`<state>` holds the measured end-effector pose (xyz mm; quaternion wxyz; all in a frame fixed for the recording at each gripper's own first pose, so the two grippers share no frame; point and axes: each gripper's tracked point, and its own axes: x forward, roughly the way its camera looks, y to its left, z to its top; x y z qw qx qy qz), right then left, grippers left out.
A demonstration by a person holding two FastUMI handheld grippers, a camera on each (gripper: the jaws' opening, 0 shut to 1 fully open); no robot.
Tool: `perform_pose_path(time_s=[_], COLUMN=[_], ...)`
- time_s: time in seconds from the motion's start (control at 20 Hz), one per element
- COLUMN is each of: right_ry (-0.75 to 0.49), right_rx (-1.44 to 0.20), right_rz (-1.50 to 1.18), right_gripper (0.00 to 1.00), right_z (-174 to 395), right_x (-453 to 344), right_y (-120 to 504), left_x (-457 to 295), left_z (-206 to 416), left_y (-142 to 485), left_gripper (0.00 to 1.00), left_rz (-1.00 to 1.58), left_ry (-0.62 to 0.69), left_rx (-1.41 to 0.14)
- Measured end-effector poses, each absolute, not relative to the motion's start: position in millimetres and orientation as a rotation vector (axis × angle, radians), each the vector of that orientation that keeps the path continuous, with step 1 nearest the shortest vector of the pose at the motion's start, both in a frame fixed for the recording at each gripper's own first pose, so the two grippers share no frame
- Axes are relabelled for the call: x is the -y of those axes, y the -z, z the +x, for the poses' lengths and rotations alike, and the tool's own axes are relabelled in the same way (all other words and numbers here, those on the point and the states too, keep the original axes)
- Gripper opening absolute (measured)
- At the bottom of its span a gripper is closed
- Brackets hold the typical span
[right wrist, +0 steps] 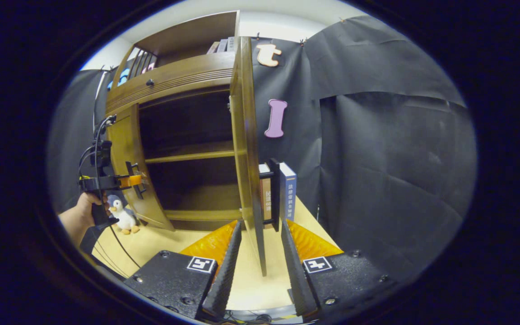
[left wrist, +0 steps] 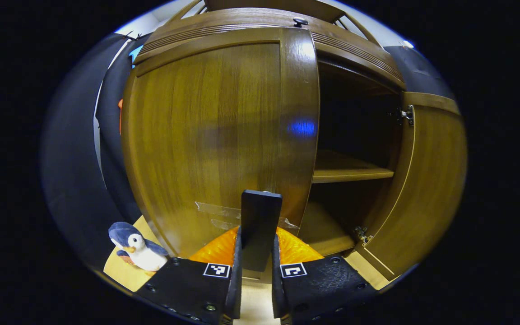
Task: Open the right door of the double-door shoe cabinet with the right hand, and open the left door with the left hand.
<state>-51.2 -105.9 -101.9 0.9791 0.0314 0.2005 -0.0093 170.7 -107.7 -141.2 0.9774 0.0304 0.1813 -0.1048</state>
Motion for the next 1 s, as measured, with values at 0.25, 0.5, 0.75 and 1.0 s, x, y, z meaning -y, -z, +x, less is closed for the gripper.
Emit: perform_pose_path(time_s=[0.25, 0.5, 0.75, 1.0], right_ry=[-0.013, -0.066, -0.127, -0.188], right_rx=[-0.407, -0.41, -0.411, -0.423], right_rz=[0.06, 0.072, 0.059, 0.044], right_gripper=[0.58, 0.58, 0.6, 0.58], right_z=[-47, -42, -35, -28], right_x=[96, 77, 52, 30], right_y=[104, 105, 105, 109], left_x=[98, 81, 60, 39], left_z=[155, 133, 111, 93], left_y=[139, 135, 132, 131], left_gripper=[0.26, 0.26, 0.26, 0.26], left_rz=[0.047, 0.029, 0.003, -0.025], left_ry=[0.193, 0.163, 0.131, 0.096], left_rx=[-0.373, -0.364, -0.37, -0.377])
